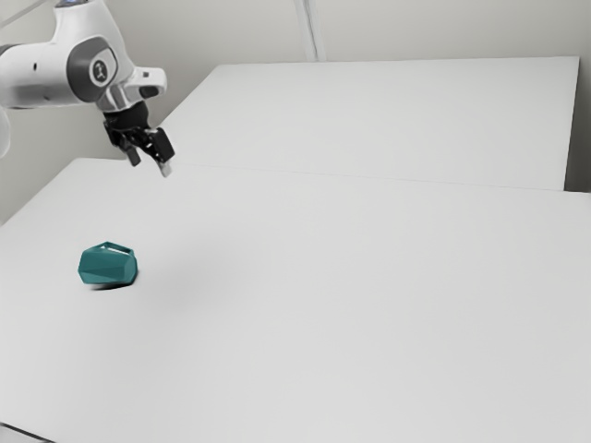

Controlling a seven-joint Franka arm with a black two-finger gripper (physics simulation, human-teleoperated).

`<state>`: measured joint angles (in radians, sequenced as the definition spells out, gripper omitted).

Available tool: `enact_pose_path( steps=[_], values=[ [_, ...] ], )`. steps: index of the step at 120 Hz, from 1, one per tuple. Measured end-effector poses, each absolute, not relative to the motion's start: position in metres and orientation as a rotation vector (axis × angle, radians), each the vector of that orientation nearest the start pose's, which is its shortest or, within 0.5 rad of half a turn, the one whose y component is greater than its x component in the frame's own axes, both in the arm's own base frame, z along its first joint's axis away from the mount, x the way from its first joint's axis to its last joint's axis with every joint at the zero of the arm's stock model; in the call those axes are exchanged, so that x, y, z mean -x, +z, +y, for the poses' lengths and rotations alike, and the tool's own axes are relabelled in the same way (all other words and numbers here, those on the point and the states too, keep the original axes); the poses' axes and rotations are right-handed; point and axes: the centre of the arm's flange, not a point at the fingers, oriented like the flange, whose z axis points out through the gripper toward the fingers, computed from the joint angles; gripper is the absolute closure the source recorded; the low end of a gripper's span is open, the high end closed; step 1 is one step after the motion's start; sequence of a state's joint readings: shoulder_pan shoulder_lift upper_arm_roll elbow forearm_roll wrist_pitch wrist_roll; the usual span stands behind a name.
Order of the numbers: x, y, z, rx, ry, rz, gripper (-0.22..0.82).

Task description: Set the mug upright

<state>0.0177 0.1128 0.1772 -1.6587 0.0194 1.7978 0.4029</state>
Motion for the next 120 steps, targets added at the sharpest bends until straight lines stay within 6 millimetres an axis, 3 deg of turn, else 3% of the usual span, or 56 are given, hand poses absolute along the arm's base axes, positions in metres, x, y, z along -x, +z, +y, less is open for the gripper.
enact_pose_path(
  steps=[17,37,49,67,83,120],
  values=[
    [-0.583,0.55,0.125,3.098,-0.07,0.318,0.0],
    [-0.553,0.547,0.229,3.236,-0.164,0.042,0.0],
    [-0.542,0.514,0.274,3.331,-0.14,-0.086,0.0],
    [-0.525,0.442,0.332,3.501,-0.08,-0.259,0.0],
    [-0.514,0.392,0.362,3.598,-0.036,-0.289,0.0],
    [-0.487,0.348,0.415,3.69,-0.058,-0.207,0.0]
  ],
)
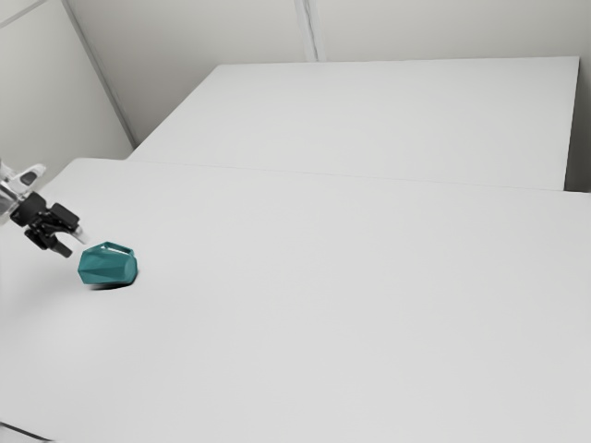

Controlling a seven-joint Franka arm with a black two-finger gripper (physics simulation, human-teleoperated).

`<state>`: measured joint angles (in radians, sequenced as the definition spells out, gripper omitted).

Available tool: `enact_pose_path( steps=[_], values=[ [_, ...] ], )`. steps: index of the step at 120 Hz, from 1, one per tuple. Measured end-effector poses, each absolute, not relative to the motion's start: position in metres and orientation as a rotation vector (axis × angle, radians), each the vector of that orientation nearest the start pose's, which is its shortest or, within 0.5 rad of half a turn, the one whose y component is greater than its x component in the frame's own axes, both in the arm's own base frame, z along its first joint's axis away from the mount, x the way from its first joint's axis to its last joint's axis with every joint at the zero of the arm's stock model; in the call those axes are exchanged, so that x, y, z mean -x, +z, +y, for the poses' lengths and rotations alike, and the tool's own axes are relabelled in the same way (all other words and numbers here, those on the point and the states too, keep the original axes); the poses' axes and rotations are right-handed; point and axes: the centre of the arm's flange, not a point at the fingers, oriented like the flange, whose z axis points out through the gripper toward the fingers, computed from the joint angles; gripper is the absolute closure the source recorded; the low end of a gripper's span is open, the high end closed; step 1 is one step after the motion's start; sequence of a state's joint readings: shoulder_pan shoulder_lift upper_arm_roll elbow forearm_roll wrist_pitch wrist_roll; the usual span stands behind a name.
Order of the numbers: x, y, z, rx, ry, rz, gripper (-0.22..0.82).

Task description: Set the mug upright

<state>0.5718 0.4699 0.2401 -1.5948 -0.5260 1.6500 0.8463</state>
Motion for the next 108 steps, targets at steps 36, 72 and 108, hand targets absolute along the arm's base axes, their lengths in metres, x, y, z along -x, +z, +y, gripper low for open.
enact_pose_path(
  steps=[36,72,108],
  values=[
    [-0.494,0.316,0.421,-2.496,0.037,0.011,0.0],
    [-0.509,0.292,0.414,-2.4,0.101,-0.07,0.0],
    [-0.512,0.289,0.41,-2.33,0.201,-0.068,0.22]
  ],
)
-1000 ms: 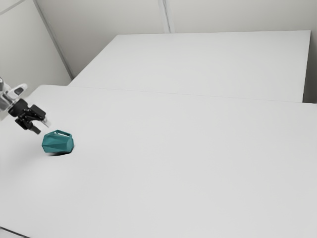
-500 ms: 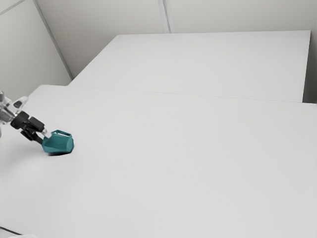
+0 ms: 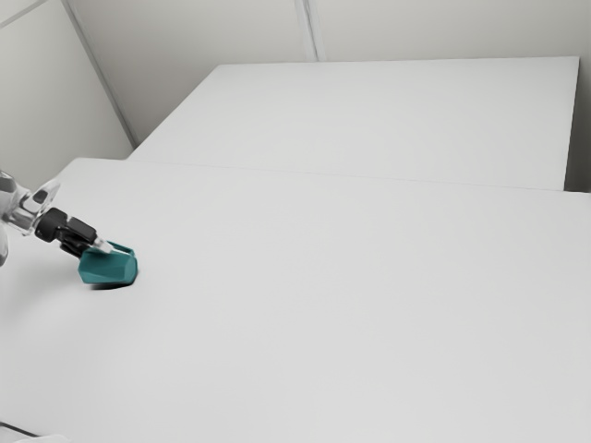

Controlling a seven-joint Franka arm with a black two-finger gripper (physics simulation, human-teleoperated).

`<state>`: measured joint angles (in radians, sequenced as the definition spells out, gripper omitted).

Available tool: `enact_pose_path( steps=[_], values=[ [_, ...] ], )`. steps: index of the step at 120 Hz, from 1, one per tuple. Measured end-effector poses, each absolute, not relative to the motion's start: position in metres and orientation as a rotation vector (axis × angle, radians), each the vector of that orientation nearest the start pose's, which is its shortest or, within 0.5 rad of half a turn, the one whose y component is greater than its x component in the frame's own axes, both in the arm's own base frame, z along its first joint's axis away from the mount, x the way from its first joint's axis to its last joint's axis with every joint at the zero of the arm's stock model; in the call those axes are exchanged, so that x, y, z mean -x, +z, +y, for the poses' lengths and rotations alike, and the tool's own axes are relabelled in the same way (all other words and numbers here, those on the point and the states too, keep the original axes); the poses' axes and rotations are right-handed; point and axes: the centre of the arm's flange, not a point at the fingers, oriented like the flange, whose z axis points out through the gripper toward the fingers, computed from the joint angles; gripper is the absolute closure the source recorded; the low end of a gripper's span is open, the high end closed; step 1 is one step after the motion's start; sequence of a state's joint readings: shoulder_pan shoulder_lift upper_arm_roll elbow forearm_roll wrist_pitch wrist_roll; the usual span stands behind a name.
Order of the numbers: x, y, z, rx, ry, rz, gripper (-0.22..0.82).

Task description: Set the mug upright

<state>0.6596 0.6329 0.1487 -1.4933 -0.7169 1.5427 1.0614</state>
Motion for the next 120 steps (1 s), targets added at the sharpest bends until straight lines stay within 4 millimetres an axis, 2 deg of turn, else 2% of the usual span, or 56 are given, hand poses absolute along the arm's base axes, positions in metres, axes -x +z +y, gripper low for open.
enact_pose_path(
  steps=[22,49,93,120],
  values=[
    [-0.509,0.288,0.411,-2.296,0.241,-0.059,0.51],
    [-0.514,0.292,0.404,-2.258,0.27,-0.076,0.68],
    [-0.516,0.299,0.396,-2.231,0.287,-0.103,0.76],
    [-0.535,0.339,0.362,-2.248,0.296,-0.205,0.78]
  ],
)
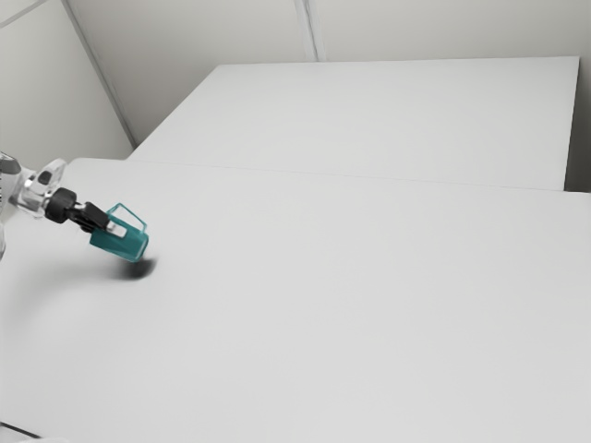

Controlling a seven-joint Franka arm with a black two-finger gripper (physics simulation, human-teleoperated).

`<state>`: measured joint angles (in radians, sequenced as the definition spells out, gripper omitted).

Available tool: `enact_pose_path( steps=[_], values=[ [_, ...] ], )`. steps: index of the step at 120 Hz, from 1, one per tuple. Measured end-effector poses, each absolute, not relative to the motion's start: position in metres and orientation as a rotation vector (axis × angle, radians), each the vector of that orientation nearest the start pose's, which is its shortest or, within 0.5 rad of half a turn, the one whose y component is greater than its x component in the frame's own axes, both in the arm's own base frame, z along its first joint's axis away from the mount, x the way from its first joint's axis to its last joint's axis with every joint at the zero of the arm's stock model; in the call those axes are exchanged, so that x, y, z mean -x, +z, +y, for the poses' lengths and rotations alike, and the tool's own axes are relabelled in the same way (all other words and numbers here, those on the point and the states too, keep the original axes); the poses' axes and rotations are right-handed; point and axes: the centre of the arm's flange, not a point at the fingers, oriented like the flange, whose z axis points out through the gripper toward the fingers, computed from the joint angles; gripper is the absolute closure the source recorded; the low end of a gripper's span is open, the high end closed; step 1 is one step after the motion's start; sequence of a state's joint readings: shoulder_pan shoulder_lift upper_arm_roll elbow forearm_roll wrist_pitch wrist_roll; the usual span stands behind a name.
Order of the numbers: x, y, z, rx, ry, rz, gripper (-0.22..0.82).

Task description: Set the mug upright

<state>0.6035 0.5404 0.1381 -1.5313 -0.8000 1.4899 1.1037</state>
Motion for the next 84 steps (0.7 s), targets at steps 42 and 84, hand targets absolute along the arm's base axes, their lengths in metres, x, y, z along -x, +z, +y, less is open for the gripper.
enact_pose_path(
  steps=[42,84],
  values=[
    [-0.611,0.381,0.219,-2.434,0.127,-0.58,0.79],
    [-0.641,0.354,0.079,-2.675,-0.07,-0.876,0.79]
  ],
)
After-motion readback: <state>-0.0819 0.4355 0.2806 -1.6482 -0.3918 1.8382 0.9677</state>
